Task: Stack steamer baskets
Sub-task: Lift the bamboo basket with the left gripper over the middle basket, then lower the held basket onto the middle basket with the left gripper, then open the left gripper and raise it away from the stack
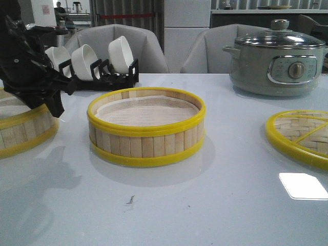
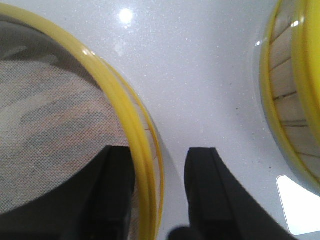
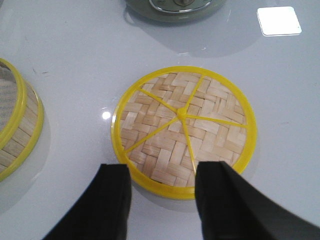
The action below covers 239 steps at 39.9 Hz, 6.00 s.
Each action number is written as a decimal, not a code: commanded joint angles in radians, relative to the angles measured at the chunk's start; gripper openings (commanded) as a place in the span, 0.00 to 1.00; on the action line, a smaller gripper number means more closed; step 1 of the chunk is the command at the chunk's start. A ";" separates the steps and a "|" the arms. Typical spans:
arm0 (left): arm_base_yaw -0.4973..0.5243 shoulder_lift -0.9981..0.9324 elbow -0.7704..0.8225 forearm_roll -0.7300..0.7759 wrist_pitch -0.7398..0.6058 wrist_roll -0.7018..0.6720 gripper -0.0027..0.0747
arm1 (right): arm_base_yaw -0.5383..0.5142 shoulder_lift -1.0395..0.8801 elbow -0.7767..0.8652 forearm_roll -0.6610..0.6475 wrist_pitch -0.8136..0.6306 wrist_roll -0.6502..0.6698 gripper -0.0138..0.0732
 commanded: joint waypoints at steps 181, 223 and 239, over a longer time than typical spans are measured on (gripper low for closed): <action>-0.573 0.009 -0.392 -0.038 0.145 -0.038 0.46 | 0.001 -0.007 -0.036 -0.012 -0.067 -0.008 0.64; -0.157 -0.237 -0.735 0.056 0.303 -0.123 0.15 | 0.001 -0.006 -0.036 -0.012 -0.071 -0.008 0.64; 0.031 -0.458 -0.539 0.058 0.237 -0.123 0.15 | 0.001 0.015 -0.036 -0.012 -0.079 -0.008 0.64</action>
